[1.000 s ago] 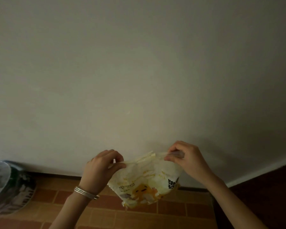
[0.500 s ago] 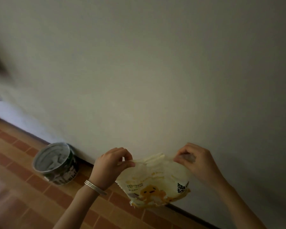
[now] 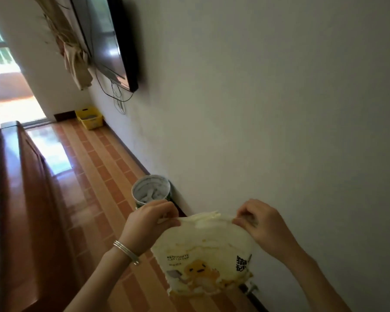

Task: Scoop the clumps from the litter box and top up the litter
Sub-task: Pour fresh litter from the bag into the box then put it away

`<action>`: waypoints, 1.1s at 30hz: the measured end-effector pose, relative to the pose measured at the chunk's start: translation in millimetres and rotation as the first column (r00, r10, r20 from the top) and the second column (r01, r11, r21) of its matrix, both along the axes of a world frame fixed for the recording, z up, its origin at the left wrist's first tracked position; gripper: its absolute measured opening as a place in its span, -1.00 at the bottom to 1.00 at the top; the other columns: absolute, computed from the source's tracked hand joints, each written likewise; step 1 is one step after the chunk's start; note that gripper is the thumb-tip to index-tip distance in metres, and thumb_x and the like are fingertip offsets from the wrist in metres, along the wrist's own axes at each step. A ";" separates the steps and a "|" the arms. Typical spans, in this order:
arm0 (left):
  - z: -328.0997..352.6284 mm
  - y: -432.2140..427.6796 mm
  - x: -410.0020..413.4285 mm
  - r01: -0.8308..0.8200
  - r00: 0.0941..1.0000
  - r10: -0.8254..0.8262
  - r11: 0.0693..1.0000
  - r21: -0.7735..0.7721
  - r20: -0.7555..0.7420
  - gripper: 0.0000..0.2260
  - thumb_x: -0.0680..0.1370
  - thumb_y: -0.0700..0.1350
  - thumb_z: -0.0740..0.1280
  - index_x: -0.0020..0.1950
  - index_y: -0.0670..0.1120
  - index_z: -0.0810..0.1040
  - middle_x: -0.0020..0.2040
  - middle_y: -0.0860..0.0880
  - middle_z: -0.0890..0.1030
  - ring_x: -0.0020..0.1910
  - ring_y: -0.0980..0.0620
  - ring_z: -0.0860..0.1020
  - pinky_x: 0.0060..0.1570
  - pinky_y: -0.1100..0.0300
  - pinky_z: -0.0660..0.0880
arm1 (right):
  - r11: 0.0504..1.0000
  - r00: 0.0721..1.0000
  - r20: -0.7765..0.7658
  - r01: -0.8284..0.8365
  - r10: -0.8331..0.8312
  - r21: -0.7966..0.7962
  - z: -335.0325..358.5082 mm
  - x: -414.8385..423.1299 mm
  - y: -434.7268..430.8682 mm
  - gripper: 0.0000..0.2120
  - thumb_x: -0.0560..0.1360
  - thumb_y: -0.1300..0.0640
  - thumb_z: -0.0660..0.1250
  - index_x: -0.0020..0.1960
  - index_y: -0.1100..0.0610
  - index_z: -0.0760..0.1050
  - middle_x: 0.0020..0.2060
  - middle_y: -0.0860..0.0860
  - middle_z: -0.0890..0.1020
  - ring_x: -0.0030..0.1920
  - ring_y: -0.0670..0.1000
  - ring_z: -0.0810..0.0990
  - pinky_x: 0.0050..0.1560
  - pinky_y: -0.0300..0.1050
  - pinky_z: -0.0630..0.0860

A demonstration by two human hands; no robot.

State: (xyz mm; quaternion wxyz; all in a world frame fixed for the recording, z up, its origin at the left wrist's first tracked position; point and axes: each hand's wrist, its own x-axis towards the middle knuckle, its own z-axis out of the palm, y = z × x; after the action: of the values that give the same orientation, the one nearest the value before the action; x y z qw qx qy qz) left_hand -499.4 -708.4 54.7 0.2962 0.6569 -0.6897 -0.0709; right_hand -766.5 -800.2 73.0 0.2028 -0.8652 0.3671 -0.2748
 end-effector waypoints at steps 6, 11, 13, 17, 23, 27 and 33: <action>10.0 11.7 105.4 -0.069 0.998 0.067 0.990 0.120 0.018 -0.88 0.42 0.11 0.36 -0.24 0.15 0.46 -0.28 0.25 0.46 -0.28 0.26 0.42 -0.33 0.17 0.44 | 0.995 0.996 -0.017 -0.086 0.087 0.053 -1.5 113.7 -2.6 -0.80 0.42 0.03 0.41 -0.23 -0.08 0.38 -0.30 -0.18 0.48 -0.21 -0.15 0.48 -0.19 -0.27 0.43; 19.9 14.5 182.5 -0.148 0.989 0.143 0.980 0.131 0.048 -0.80 0.43 0.05 0.40 -0.29 0.21 0.39 -0.29 0.27 0.44 -0.25 0.24 0.43 -0.32 0.20 0.43 | 0.992 0.993 -0.028 -0.118 0.119 0.047 7.9 196.8 -4.9 -0.73 0.44 0.05 0.39 -0.24 -0.17 0.31 -0.30 -0.20 0.46 -0.22 -0.16 0.47 -0.19 -0.35 0.36; 25.0 15.2 210.7 -0.158 0.987 0.152 0.978 0.138 0.054 -0.77 0.44 0.06 0.39 -0.30 0.23 0.36 -0.29 0.26 0.44 -0.24 0.25 0.43 -0.31 0.24 0.40 | 0.992 0.991 -0.040 -0.123 0.125 0.041 12.5 226.1 -6.4 -0.79 0.44 0.05 0.38 -0.22 -0.12 0.35 -0.29 -0.20 0.47 -0.21 -0.16 0.47 -0.17 -0.34 0.36; 31.6 17.7 257.3 -0.186 0.982 0.180 0.973 0.136 0.055 -0.87 0.45 0.01 0.40 -0.23 0.14 0.45 -0.27 0.22 0.46 -0.24 0.22 0.42 -0.32 0.26 0.34 | 0.988 0.986 -0.071 -0.151 0.152 0.015 17.2 278.5 -9.3 -0.82 0.46 0.06 0.37 -0.20 -0.04 0.36 -0.30 -0.22 0.44 -0.21 -0.20 0.43 -0.17 -0.34 0.29; 23.4 9.6 307.6 -0.256 0.966 0.252 0.959 0.119 0.048 -0.73 0.43 0.00 0.41 -0.30 0.22 0.32 -0.27 0.23 0.44 -0.25 0.25 0.40 -0.33 0.28 0.30 | 0.969 0.950 -0.203 -0.247 0.239 -0.016 14.9 338.5 -36.0 -0.83 0.50 0.01 0.30 -0.17 -0.01 0.33 -0.31 -0.22 0.38 -0.25 -0.20 0.36 -0.23 -0.36 0.24; 9.8 -14.3 340.5 -0.320 0.947 0.317 0.935 0.153 0.045 -0.76 0.41 0.02 0.42 -0.32 0.20 0.37 -0.28 0.22 0.45 -0.21 0.22 0.42 -0.31 0.24 0.37 | 0.958 0.936 -0.212 -0.288 0.283 0.004 5.3 376.6 -67.9 -0.84 0.50 0.00 0.30 -0.17 -0.01 0.33 -0.30 -0.22 0.38 -0.24 -0.19 0.36 -0.20 -0.37 0.26; 2.6 -86.7 394.2 -0.351 0.936 0.341 0.913 0.210 0.082 -0.85 0.43 0.08 0.39 -0.24 0.10 0.45 -0.24 0.17 0.47 -0.19 0.18 0.44 -0.25 0.16 0.43 | 0.954 0.934 -0.196 -0.296 0.299 0.046 -4.5 435.3 -149.4 -0.84 0.50 0.00 0.30 -0.17 -0.02 0.34 -0.28 -0.21 0.40 -0.20 -0.09 0.42 -0.20 -0.36 0.26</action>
State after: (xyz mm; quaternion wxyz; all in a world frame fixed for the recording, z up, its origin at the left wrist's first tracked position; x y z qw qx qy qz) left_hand -105.2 -795.1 57.2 0.2140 0.7989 -0.5566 -0.0791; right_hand -331.2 -949.6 68.5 0.2108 -0.9324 0.2527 -0.1495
